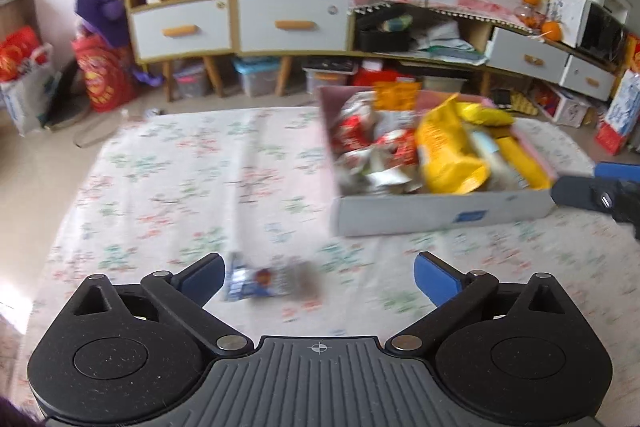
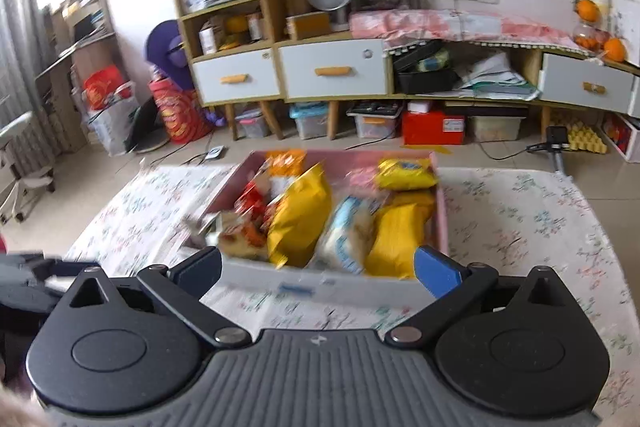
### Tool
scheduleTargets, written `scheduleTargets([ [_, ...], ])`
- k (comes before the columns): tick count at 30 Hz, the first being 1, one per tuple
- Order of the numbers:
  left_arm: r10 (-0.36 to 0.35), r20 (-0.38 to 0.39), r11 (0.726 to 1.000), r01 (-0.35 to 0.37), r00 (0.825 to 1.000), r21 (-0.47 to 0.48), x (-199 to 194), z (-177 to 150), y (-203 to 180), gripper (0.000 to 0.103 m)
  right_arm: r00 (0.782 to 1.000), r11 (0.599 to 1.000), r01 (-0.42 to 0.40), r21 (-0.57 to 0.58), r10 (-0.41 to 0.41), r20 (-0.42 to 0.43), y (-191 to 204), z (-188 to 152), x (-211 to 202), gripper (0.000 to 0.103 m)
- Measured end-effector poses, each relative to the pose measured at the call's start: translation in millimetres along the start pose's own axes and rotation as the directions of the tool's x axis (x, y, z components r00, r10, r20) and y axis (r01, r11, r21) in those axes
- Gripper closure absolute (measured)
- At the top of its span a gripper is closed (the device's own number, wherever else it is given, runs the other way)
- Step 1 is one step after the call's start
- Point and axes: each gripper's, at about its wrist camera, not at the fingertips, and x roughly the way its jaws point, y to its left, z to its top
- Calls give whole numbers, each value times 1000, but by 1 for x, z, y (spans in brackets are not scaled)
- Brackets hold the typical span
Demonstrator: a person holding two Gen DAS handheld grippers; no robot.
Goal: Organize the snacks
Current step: 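Move both open tools back from the box to the last snacks on the cloth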
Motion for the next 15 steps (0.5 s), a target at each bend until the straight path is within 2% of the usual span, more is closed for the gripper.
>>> scheduleTargets([
  [4, 33, 3, 999, -33, 999, 42, 6, -12, 18, 1, 999, 995, -3, -100, -2, -43, 18, -17, 9, 0],
  [9, 11, 23, 999, -12, 1000, 39, 14, -27, 39, 1, 998, 969, -44, -245, 31, -54, 43, -33, 15, 0],
  [15, 6, 24, 992, -9, 1000, 127, 34, -40, 49, 1, 984, 928, -165, -333, 131, -122, 64, -49, 23, 1],
])
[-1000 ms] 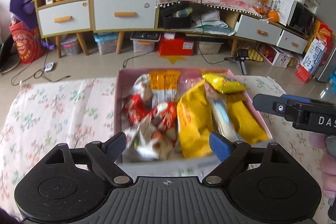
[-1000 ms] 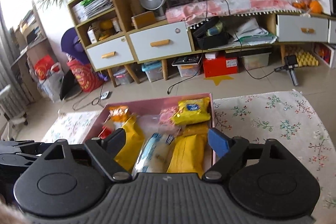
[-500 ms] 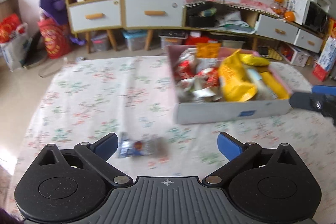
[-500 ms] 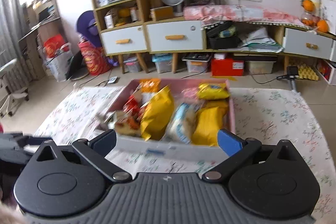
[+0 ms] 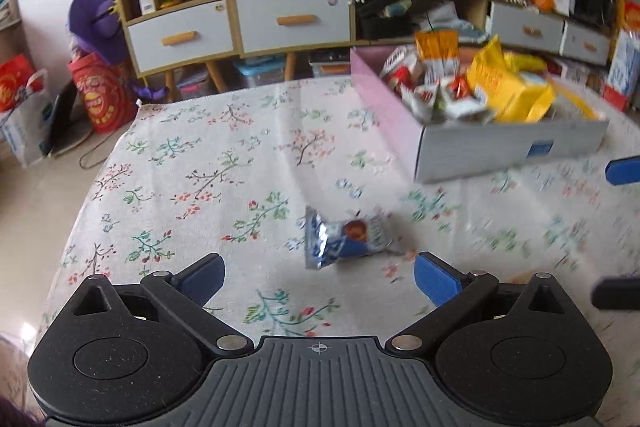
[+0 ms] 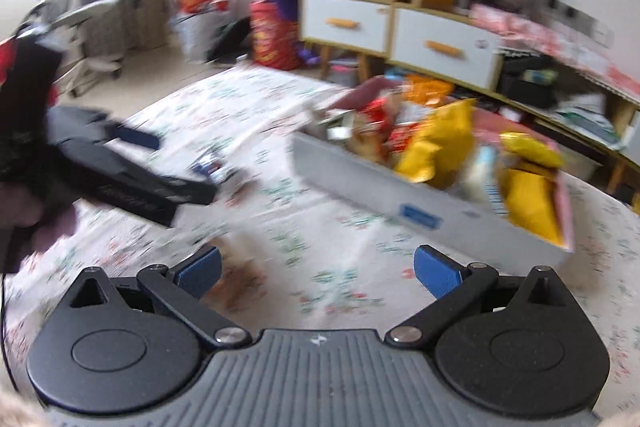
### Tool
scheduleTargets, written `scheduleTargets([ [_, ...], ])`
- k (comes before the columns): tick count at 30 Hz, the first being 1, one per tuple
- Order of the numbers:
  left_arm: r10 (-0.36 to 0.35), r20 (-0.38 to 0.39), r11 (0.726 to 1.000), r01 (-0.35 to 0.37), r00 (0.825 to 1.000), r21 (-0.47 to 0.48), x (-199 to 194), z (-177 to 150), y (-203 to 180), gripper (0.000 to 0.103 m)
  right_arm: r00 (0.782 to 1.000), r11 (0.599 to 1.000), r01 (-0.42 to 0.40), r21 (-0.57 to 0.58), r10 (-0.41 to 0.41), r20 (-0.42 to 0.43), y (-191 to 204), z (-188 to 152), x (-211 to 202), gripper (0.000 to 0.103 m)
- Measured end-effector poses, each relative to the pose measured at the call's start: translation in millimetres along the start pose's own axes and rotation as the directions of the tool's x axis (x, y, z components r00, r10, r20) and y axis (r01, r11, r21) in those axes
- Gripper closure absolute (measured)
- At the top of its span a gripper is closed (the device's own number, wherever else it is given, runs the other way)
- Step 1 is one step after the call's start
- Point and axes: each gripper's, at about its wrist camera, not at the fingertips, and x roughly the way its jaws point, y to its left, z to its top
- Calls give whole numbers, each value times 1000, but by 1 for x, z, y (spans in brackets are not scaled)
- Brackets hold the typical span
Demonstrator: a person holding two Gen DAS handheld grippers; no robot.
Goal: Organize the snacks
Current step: 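Move both open tools back from the box to the last snacks on the cloth, then grasp the blue truffle wrapper with the left tool while the right tool grasps the brown cake square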
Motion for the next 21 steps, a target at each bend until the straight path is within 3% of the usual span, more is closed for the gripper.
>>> scheduleTargets([
  [4, -24, 10, 1000, 24, 1000, -1, 8, -2, 2, 1, 998, 997, -56, -55, 55, -21, 16, -3, 7, 1],
  [11, -88, 3, 995, 88, 996, -50, 15, 3, -1, 1, 997, 992, -72, -101, 68, -46, 35, -9, 25, 4],
  [21, -68, -13, 993, 66, 998, -97, 16, 9, -11, 9, 995, 992, -93, -87, 90, -39, 47, -17, 26, 19],
])
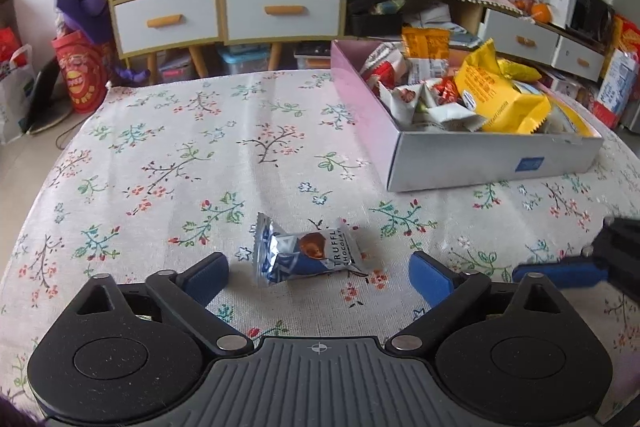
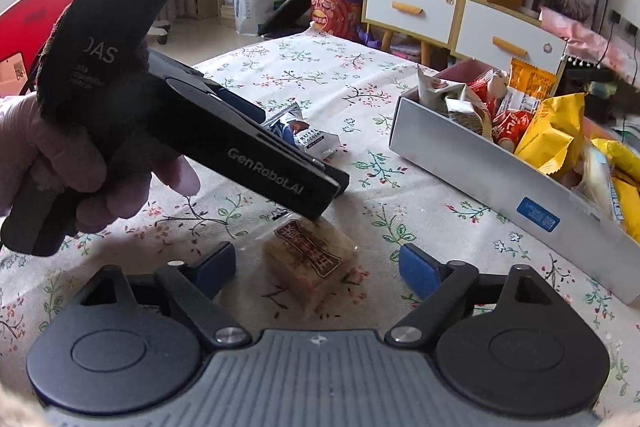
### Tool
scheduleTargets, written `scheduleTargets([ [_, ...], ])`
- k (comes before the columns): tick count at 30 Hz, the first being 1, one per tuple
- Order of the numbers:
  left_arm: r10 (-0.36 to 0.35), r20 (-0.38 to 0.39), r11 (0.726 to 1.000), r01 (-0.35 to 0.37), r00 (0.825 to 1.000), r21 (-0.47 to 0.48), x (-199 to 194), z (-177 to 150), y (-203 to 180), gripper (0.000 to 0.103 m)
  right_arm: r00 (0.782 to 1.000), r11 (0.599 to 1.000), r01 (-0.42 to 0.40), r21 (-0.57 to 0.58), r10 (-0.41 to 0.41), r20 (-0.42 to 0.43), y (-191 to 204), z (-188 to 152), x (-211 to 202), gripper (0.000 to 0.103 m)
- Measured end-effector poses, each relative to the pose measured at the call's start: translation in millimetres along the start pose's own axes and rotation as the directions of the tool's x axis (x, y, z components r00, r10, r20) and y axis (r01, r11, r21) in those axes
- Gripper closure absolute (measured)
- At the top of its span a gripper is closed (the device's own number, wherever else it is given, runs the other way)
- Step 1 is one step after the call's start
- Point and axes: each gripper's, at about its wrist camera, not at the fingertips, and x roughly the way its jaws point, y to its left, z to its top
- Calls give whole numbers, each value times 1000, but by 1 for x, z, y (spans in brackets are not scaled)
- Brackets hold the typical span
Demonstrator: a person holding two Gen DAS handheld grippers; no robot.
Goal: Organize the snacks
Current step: 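Grasp the blue truffle wrapper with the left tool while the right tool grasps the brown cake square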
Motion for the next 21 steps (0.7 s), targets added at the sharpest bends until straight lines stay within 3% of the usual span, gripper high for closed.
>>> scheduleTargets([
  [5, 18, 4, 998, -18, 1000, -63, -4, 3, 6, 22, 1000, 1000, -7, 9, 7, 5, -2, 2, 1, 28],
  [12, 59, -3, 995, -59, 998, -83, -7, 6, 9, 60, 1000, 1000, -8, 11, 8, -9, -2, 8, 1, 58],
  [14, 61, -5, 994, -61, 998, -93, -8, 6, 10, 65, 1000, 1000, -21, 12, 21, -19, -3, 10, 1, 60],
  [17, 63, -8, 993, -63, 998, -98, -9, 6, 10, 67, 999, 999, -32, 14, 32, -24, -4, 12, 0, 71],
  [21, 58, -12, 994, -59, 998, -96, -11, 6, 9, 68, 999, 1000, -25, 7, 25, -32, -4, 12, 0, 71],
])
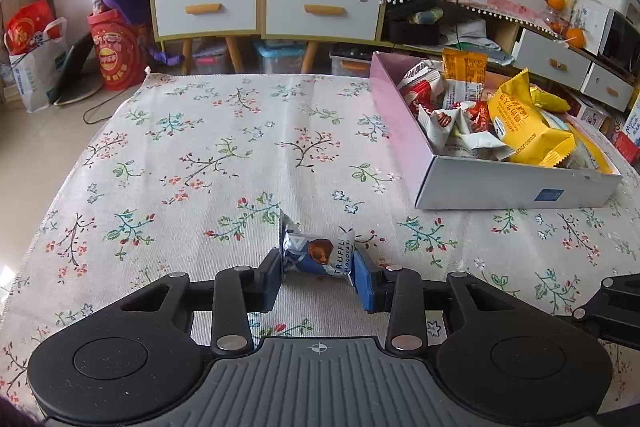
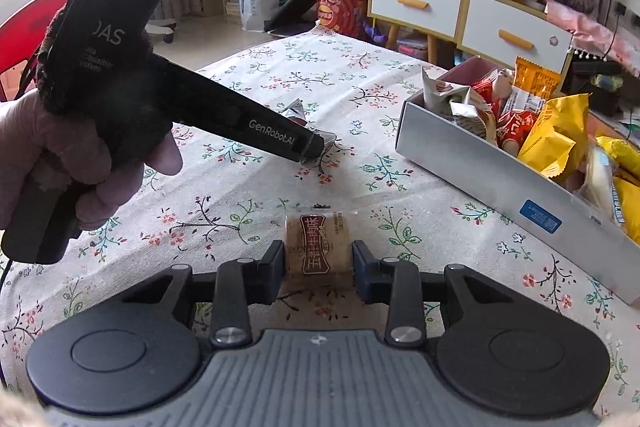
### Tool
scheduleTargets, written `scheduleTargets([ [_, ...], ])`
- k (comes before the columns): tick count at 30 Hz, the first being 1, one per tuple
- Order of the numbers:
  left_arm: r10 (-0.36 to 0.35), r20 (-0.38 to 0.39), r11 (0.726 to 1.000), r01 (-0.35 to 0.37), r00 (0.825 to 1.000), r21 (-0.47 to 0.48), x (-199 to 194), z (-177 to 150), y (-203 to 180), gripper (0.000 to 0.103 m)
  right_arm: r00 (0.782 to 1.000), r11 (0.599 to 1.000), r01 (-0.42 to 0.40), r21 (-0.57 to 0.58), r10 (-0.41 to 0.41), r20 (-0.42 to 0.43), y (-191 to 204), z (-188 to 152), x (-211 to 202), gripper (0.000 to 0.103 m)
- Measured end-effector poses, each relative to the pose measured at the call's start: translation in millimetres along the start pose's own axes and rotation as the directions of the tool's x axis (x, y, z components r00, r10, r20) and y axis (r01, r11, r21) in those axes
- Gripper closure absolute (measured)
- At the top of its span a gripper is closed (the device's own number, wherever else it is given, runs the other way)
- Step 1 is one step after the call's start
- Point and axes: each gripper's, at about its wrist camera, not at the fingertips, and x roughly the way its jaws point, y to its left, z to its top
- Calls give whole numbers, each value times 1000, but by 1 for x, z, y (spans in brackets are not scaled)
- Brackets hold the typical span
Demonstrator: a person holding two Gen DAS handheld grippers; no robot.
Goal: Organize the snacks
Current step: 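Grasp the blue truffle wrapper with the left tool while the right tool grasps the brown cake square, then carry the truffle in the left tool while the right tool carries the cake square over the box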
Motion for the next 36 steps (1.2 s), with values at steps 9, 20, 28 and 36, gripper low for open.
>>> scheduleTargets([
  [9, -12, 5, 996, 12, 1000, -83, -10, 9, 3, 69, 998, 998, 56, 33, -57, 38, -12, 10, -11, 71],
  [20, -70, 84, 990, 80, 994, -120, -33, 30, -27, 69, 974, 967, 161, 200, -188, 124, -55, 25, -37, 71],
  [28, -103, 105, 992, 110, 989, -63, -38, 41, -57, 68, 949, 902, 205, 379, -278, 148, -99, 24, -51, 71],
  [36, -114, 87, 988, 104, 990, 115, -25, 60, -85, 68, 932, 841, 254, 477, -345, 113, -144, 25, -47, 71],
])
